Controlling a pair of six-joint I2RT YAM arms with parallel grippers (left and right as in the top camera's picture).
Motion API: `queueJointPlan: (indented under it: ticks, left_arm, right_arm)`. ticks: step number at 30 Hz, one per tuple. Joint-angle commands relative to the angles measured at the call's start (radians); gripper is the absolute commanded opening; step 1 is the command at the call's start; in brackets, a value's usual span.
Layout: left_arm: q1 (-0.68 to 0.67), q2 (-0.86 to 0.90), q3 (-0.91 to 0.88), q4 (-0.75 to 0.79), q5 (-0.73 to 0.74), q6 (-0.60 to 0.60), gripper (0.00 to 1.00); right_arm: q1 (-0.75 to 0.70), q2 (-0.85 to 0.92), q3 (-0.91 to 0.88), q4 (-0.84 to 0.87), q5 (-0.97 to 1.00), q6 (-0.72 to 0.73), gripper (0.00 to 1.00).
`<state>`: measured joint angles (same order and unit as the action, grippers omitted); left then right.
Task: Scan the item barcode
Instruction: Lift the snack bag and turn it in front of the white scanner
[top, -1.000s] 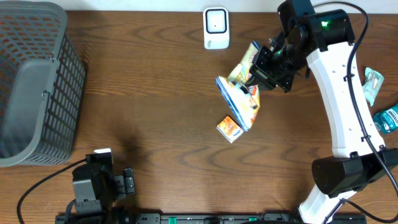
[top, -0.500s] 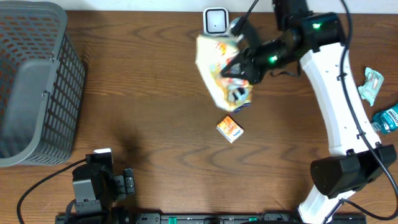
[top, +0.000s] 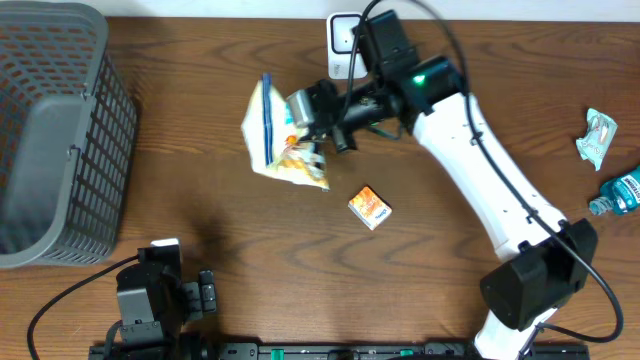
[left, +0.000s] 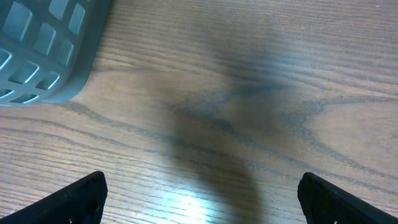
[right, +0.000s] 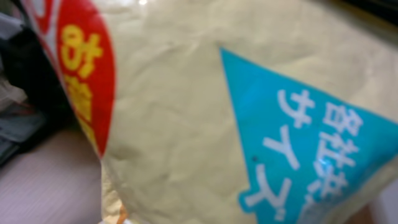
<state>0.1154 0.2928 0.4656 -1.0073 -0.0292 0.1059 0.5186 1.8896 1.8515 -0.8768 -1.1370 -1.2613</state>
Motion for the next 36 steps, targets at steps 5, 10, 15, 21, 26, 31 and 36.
queueJointPlan:
  ticks: [5, 10, 15, 21, 26, 31, 36]
  left_arm:
    - [-0.003, -0.001, 0.0, -0.002, -0.005, 0.009, 0.98]
    - [-0.003, -0.001, 0.0, -0.002, -0.005, 0.009, 0.98]
    - [-0.003, -0.001, 0.0, -0.002, -0.005, 0.009, 0.98]
    - [-0.003, -0.001, 0.0, -0.002, -0.005, 0.009, 0.98]
    - [-0.003, -0.001, 0.0, -0.002, -0.005, 0.009, 0.98]
    - [-0.003, -0.001, 0.0, -0.002, -0.005, 0.009, 0.98]
    - [-0.003, -0.001, 0.0, -0.002, -0.005, 0.009, 0.98]
  right_arm:
    - [0.007, -0.023, -0.002, 0.163, -0.425, -0.279, 0.01]
    - [0.019, -0.025, -0.002, 0.109, -0.425, -0.28, 0.01]
    - [0.021, -0.046, -0.002, -0.026, -0.425, -0.281, 0.01]
    - [0.003, -0.089, -0.002, -0.152, -0.425, -0.281, 0.01]
    - [-0.054, -0.134, -0.002, -0.333, -0.425, -0.281, 0.01]
    - [-0.147, -0.182, -0.002, -0.653, -0.395, -0.43, 0.01]
    - [-0.191, -0.244, -0.029, -0.821, -0.299, -0.575, 0.01]
